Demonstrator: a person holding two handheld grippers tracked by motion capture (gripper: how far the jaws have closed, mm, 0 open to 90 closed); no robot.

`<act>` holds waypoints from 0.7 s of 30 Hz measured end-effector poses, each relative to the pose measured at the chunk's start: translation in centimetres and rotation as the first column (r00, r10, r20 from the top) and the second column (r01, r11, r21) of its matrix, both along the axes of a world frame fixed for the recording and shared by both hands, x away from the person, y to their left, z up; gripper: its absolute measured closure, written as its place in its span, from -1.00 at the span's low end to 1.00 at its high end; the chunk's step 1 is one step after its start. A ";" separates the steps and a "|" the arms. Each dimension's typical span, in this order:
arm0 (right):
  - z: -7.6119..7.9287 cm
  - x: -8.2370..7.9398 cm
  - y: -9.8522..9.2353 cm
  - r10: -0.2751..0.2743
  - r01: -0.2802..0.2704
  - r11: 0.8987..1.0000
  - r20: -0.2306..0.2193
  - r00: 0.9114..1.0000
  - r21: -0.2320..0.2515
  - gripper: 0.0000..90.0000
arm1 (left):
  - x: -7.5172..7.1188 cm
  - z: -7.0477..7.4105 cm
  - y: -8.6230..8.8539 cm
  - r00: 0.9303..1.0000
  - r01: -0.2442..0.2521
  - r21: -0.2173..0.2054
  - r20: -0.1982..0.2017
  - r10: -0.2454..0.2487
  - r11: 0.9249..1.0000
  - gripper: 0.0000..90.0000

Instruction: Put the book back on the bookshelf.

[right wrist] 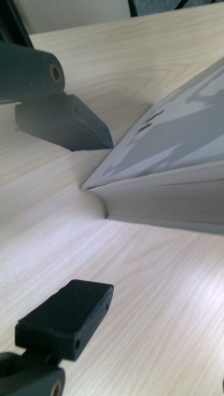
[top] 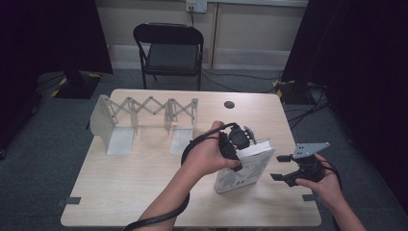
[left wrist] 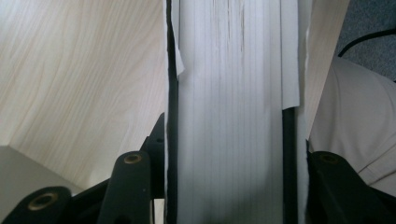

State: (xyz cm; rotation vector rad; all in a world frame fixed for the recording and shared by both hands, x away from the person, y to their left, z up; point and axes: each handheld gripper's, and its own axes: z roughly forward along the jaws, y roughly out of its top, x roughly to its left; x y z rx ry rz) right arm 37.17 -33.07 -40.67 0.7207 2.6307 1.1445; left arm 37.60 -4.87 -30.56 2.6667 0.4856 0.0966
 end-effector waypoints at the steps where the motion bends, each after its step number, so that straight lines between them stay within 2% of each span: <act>1: -0.2 0.0 0.1 0.001 -0.001 1.000 0.000 1.000 -0.005 -0.46 | 0.0 0.0 0.2 1.000 -0.005 -0.001 -0.001 0.005 1.000 0.17; 5: -0.9 -0.1 0.6 -0.005 0.005 1.000 0.000 1.000 -0.016 -0.50 | -0.1 0.0 0.7 1.000 -0.013 0.001 -0.005 0.013 1.000 0.17; 8: -1.3 -0.1 0.8 -0.009 0.009 1.000 0.004 1.000 -0.022 -0.51 | 0.0 0.0 0.6 1.000 -0.007 0.010 -0.003 0.007 1.000 0.16; 14: -2.2 -0.3 0.8 -0.020 0.020 1.000 -0.003 1.000 -0.019 -0.53 | 0.3 0.2 0.4 0.999 -0.025 0.027 -0.021 0.025 0.999 0.13; 21: -4.0 -0.8 1.3 -0.019 0.018 0.999 -0.022 1.000 -0.042 -0.57 | 0.6 0.3 0.2 0.999 -0.026 0.044 -0.029 0.028 0.999 0.11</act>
